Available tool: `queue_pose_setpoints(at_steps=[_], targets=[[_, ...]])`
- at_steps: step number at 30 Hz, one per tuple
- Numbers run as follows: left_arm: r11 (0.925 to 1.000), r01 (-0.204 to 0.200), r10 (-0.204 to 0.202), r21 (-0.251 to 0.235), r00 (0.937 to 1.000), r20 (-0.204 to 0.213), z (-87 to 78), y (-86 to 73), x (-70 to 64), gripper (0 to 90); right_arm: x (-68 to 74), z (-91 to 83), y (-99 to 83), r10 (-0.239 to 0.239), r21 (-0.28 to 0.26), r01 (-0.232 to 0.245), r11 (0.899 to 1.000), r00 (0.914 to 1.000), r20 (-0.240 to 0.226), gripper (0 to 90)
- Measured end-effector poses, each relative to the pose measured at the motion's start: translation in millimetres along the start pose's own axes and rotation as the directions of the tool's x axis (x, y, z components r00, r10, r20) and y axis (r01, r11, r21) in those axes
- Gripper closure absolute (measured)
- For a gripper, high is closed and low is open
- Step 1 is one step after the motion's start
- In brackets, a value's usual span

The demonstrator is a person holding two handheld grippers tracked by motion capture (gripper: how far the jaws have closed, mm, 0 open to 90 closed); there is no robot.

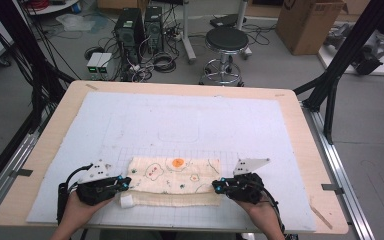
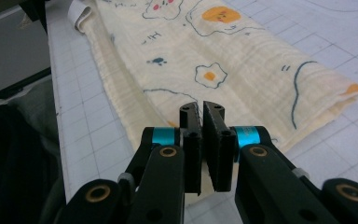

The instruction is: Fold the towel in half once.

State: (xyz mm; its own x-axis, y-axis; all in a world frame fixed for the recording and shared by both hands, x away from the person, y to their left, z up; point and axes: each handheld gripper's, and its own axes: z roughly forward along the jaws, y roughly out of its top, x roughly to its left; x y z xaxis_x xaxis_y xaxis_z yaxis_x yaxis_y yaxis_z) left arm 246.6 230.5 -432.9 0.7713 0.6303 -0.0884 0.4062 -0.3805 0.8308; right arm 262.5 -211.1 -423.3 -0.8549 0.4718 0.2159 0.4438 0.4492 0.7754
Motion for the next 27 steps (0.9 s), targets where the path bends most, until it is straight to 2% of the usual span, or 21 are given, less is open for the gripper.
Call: queue_pose_setpoints(at_steps=[4,7,8,11,13,15,22,27], targets=[[1.0000,0.004,-0.004,0.008,0.9999,0.015,-0.1,-1.4,0.6,87.4,0.6,1.9,0.2,-0.007,-0.003,0.007,1.000,1.0000,-0.004,86.2],[0.9998,-0.010,0.009,0.019,0.9966,0.082,-0.5,-1.9,-1.7,81.6,1.6,3.2,0.3,-0.009,0.002,0.009,1.000,1.0000,-0.002,86.2],[0.9992,-0.020,0.017,0.035,0.9948,0.100,0.2,-2.9,-3.1,78.2,1.6,3.2,0.1,-0.010,0.008,0.010,1.000,0.9999,-0.002,86.1],[0.9937,-0.065,0.055,0.092,0.9927,0.108,4.4,-6.6,-6.4,74.0,0.9,3.7,-0.6,-0.009,0.007,0.009,1.000,1.0000,0.001,86.1],[0.9914,-0.080,0.067,0.103,0.9907,0.118,6.5,-7.3,-7.8,70.6,1.0,4.2,-0.7,-0.008,0.016,0.008,1.000,1.0000,-0.003,86.1],[0.9911,-0.081,0.069,0.106,0.9916,0.109,7.6,-7.3,-7.6,70.8,1.1,5.0,-1.0,-0.010,0.020,0.010,1.000,0.9999,-0.002,86.1],[0.9930,-0.071,0.063,0.094,0.9943,0.086,7.3,-6.0,-6.7,85.3,-0.1,6.8,-1.8,-0.007,0.026,0.007,1.000,1.0000,0.003,86.1],[0.9963,-0.058,0.053,0.063,0.9950,0.084,4.2,-4.3,-6.2,85.7,0.0,6.3,-1.7,-0.008,0.021,0.008,1.000,1.0000,0.002,86.1]])
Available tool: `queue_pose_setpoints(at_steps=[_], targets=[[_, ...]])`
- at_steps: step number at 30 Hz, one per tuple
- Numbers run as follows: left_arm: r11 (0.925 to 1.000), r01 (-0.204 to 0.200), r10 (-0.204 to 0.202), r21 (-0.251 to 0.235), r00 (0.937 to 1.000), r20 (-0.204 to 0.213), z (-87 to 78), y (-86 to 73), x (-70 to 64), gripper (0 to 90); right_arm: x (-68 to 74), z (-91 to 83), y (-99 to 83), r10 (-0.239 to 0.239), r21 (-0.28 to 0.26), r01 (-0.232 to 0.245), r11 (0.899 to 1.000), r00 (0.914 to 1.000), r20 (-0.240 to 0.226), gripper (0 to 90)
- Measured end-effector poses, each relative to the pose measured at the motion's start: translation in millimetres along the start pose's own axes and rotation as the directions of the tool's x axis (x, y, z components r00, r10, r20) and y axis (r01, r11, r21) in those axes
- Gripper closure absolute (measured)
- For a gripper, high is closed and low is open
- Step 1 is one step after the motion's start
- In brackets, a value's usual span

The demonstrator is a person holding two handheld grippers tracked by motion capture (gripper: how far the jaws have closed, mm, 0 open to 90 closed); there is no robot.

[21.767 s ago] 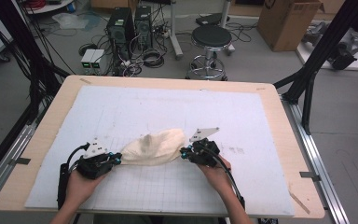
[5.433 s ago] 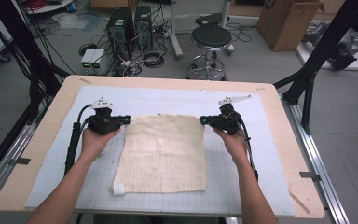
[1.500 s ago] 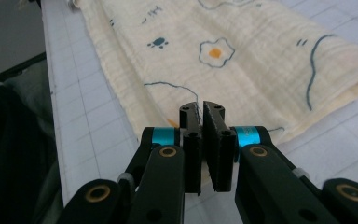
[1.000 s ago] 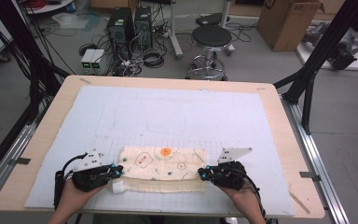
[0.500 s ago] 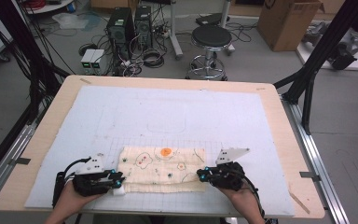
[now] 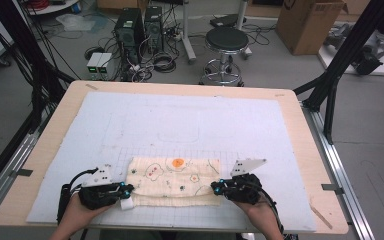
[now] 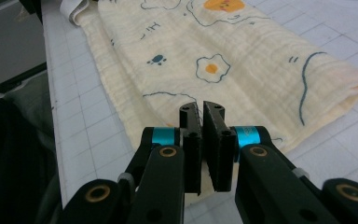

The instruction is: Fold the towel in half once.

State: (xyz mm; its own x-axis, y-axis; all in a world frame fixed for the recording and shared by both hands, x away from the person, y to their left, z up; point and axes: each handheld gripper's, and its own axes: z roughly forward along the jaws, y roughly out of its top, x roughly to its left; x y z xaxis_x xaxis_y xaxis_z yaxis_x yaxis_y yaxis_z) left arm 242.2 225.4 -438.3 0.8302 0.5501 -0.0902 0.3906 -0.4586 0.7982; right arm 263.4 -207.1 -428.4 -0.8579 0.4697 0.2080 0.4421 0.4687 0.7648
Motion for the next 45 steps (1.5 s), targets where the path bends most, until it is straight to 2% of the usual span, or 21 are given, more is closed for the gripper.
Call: queue_pose_setpoints(at_steps=[7,13,15,19,22,25,27,28,29,31,32,34,36,40,42,45], targets=[[0.9955,0.038,-0.039,-0.087,0.9991,-0.016,-6.9,3.6,1.7,87.0,-0.3,-2.7,0.6,0.001,-0.014,0.000,1.000,1.0000,0.008,86.1],[0.9901,0.051,-0.053,-0.131,0.9986,-0.009,-17.2,3.2,-1.6,87.6,3.7,-5.7,2.3,0.005,-0.030,-0.005,1.000,1.0000,0.007,86.1],[0.9919,0.036,-0.038,-0.122,0.9992,-0.015,-21.4,0.5,-4.9,87.7,7.6,-6.5,3.0,-0.005,-0.032,0.005,0.999,1.0000,0.003,86.1],[0.9929,0.036,-0.038,-0.113,0.9992,-0.013,-26.1,-4.3,-9.9,87.7,16.8,-9.6,4.4,-0.034,-0.031,0.034,0.999,0.9994,0.000,86.1],[0.9935,0.027,-0.028,-0.111,0.9996,-0.009,-28.0,-5.6,-14.3,87.7,19.2,-10.7,3.3,-0.039,-0.024,0.039,0.999,0.9992,0.000,86.1],[0.9964,0.016,-0.016,-0.084,0.9999,-0.004,-26.4,-7.7,-17.5,87.7,19.0,-9.4,-1.2,-0.029,-0.009,0.029,1.000,0.9996,-0.001,86.1],[0.9987,0.017,-0.016,-0.047,0.9996,0.024,-22.6,-10.2,-18.2,87.7,17.3,-6.0,-5.2,-0.016,0.015,0.016,1.000,0.9998,-0.009,86.1],[0.9998,0.016,-0.016,-0.010,0.9984,0.055,-20.1,-11.3,-17.8,87.5,16.9,-3.3,-7.3,-0.013,0.033,0.014,0.999,0.9998,-0.015,85.8],[0.9999,0.015,-0.014,-0.002,0.9977,0.066,-18.8,-11.9,-18.2,86.7,16.5,0.1,-9.8,-0.009,0.058,0.010,0.998,0.9997,-0.022,84.7],[0.9999,0.009,-0.008,-0.012,0.9971,0.076,-19.7,-11.3,-18.0,78.6,16.5,3.1,-11.6,0.000,0.083,0.004,0.997,0.9990,-0.045,77.4],[0.9994,0.018,-0.016,-0.030,0.9965,0.082,-21.2,-9.1,-16.8,75.3,17.1,2.7,-10.8,-0.012,0.083,0.015,0.996,0.9990,-0.043,75.1],[0.9960,0.036,-0.029,-0.081,0.9961,0.083,-24.7,-3.4,-14.2,70.2,17.0,-2.7,-6.2,-0.011,0.042,0.014,0.999,0.9981,-0.061,66.8],[0.9944,0.036,-0.029,-0.100,0.9970,0.071,-24.8,4.7,-10.0,66.0,14.3,-7.0,0.8,0.012,0.002,-0.012,1.000,0.9969,-0.078,60.5],[0.9920,0.028,-0.025,-0.123,0.9993,0.027,-12.6,20.5,-2.6,62.2,6.3,-3.4,18.0,0.007,-0.039,-0.009,0.999,0.9986,-0.053,58.9],[0.9917,0.029,-0.028,-0.126,0.9996,0.005,-5.8,26.5,1.3,63.5,2.9,1.4,27.3,0.008,-0.054,-0.011,0.998,0.9987,-0.050,62.6],[0.9912,0.044,-0.047,-0.125,0.9987,-0.021,7.4,36.6,8.7,72.9,-1.8,10.3,43.1,-0.008,-0.062,0.007,0.998,0.9997,-0.024,72.3]])
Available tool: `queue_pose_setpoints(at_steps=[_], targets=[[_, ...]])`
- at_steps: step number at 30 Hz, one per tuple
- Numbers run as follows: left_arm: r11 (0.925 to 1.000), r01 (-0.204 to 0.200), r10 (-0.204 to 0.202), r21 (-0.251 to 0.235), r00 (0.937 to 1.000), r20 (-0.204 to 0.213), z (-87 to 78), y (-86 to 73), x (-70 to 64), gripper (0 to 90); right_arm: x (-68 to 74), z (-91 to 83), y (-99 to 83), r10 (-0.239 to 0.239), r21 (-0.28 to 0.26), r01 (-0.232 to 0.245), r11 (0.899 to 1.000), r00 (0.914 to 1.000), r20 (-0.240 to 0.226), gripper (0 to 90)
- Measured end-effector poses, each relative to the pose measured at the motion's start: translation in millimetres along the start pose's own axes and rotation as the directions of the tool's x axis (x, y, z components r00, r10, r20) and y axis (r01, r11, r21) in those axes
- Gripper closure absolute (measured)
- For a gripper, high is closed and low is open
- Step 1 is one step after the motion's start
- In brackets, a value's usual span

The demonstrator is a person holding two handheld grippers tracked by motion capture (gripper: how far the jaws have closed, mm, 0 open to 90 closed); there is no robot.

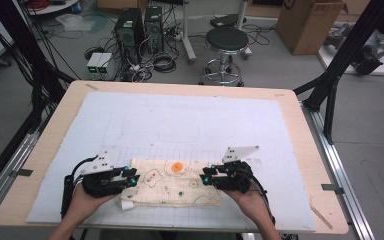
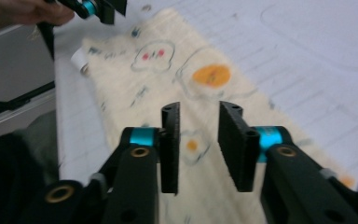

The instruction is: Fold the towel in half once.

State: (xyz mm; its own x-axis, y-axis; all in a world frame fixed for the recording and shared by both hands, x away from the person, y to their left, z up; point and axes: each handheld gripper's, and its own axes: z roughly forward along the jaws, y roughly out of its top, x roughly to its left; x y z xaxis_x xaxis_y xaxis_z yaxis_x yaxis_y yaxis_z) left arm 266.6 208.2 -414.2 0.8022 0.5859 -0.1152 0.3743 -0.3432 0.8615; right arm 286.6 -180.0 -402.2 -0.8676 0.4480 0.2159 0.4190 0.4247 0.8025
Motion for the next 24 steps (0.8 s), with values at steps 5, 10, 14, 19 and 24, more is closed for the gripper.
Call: queue_pose_setpoints(at_steps=[5,10,14,19,24], targets=[[0.9996,0.028,-0.028,-0.008,0.9994,-0.021,25.1,14.1,8.5,84.0,-8.8,24.4,23.5,-0.023,-0.004,0.023,1.000,0.9997,0.013,83.0],[0.9994,0.033,-0.033,0.014,0.9992,-0.022,48.9,24.0,10.8,86.4,-17.7,54.9,34.3,-0.022,0.035,0.022,0.999,0.9997,0.014,87.9],[0.9970,0.009,-0.005,0.077,0.9985,-0.054,64.7,25.8,13.4,87.1,-24.2,73.0,34.5,0.004,0.066,-0.006,0.998,0.9996,0.028,88.9],[0.9862,0.008,0.009,0.165,0.9949,-0.100,76.2,19.0,20.0,87.2,-31.8,83.2,29.7,0.013,0.130,-0.022,0.991,0.9978,0.066,89.5],[0.9834,0.032,-0.012,0.178,0.9934,-0.114,74.5,16.1,25.7,84.9,-36.3,84.7,23.7,0.030,0.175,-0.044,0.984,0.9962,0.082,89.5]])
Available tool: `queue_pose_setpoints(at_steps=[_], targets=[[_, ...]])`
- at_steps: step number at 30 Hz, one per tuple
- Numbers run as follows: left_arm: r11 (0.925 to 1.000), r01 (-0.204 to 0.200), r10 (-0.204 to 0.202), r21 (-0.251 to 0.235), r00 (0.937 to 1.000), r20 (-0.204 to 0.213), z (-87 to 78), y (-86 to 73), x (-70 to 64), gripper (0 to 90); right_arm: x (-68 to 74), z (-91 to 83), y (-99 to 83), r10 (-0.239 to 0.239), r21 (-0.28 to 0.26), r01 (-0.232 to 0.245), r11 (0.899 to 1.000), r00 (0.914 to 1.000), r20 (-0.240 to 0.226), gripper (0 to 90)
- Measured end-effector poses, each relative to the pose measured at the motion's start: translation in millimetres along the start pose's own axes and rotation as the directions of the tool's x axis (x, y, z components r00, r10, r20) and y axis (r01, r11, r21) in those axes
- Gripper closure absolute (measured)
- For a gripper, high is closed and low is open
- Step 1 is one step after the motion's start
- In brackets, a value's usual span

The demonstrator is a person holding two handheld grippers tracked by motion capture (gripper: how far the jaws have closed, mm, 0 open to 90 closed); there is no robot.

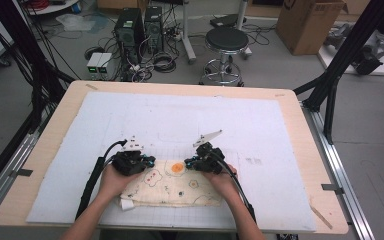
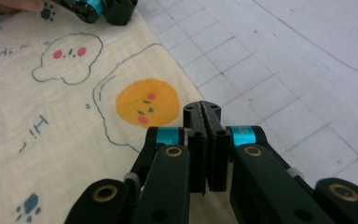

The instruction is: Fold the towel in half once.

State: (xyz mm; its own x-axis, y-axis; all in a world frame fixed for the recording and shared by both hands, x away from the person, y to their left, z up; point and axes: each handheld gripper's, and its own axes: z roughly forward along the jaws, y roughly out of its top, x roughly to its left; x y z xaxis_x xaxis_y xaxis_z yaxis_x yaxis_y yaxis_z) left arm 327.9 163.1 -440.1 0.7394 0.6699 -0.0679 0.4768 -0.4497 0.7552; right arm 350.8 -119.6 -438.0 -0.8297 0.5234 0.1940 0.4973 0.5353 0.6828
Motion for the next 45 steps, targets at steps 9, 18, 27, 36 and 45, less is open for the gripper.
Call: queue_pose_setpoints(at_steps=[9,18,27,36,45], targets=[[1.0000,-0.005,0.005,-0.006,0.9998,-0.021,-13.9,-12.4,3.8,83.7,-4.6,-16.9,-16.9,0.014,-0.012,-0.014,1.000,0.9997,0.022,89.0],[0.9998,0.000,0.000,-0.021,0.9997,-0.026,-25.2,-24.0,7.9,80.0,-14.9,-39.8,-37.3,0.043,-0.018,-0.042,0.999,0.9975,0.057,87.7],[0.9996,0.006,-0.008,-0.027,0.9989,-0.045,-30.6,-28.5,12.2,77.4,-22.6,-58.3,-55.0,0.066,-0.038,-0.063,0.997,0.9949,0.076,86.0],[0.9990,0.011,-0.013,-0.043,0.9989,-0.045,-33.8,-32.4,14.7,74.3,-22.7,-64.4,-62.0,0.067,-0.063,-0.062,0.996,0.9944,0.081,82.2],[0.9983,0.028,-0.029,-0.050,0.9995,-0.013,-37.7,-34.4,15.2,63.9,-17.4,-67.4,-63.6,0.057,-0.095,-0.050,0.994,0.9953,0.078,72.8]])
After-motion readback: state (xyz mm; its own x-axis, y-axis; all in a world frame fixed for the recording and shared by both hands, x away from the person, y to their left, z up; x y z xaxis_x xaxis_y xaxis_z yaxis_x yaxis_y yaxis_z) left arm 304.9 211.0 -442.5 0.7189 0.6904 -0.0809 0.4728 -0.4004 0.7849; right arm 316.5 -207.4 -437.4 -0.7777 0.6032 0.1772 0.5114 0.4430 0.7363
